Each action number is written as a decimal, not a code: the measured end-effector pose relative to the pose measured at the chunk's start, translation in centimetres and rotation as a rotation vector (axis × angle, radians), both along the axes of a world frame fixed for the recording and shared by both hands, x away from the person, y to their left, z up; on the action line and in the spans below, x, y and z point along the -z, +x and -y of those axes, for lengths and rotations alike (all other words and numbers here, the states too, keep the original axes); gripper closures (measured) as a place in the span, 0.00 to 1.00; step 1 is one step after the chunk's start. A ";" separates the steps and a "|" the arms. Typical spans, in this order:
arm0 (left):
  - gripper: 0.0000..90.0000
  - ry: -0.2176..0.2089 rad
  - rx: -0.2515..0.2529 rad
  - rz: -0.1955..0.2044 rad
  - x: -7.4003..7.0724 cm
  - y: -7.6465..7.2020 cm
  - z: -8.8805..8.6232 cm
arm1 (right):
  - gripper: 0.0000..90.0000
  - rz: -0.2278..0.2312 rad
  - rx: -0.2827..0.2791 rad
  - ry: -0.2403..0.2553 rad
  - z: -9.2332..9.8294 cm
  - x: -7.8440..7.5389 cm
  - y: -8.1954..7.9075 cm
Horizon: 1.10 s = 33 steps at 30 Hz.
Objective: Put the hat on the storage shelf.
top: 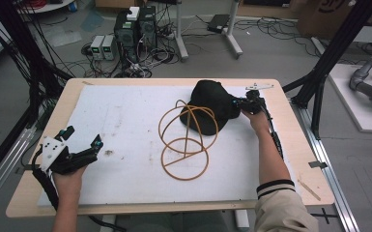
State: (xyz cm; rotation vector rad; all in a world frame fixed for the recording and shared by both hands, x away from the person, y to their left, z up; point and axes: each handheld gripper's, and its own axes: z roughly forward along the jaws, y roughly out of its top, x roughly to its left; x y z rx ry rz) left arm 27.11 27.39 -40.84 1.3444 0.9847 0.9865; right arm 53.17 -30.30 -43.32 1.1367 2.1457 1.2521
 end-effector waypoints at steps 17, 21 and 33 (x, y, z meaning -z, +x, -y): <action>0.07 0.002 0.003 0.002 0.0 0.0 0.1 | 0.96 0.049 0.042 0.156 0.7 -1.7 -0.7; 0.07 -0.003 0.002 0.004 0.0 0.0 0.1 | 0.96 0.074 0.035 0.220 0.8 -2.6 -1.1; 0.07 -0.006 0.006 0.010 -0.2 -0.1 0.2 | 0.96 0.143 0.034 0.314 0.9 -5.3 -2.9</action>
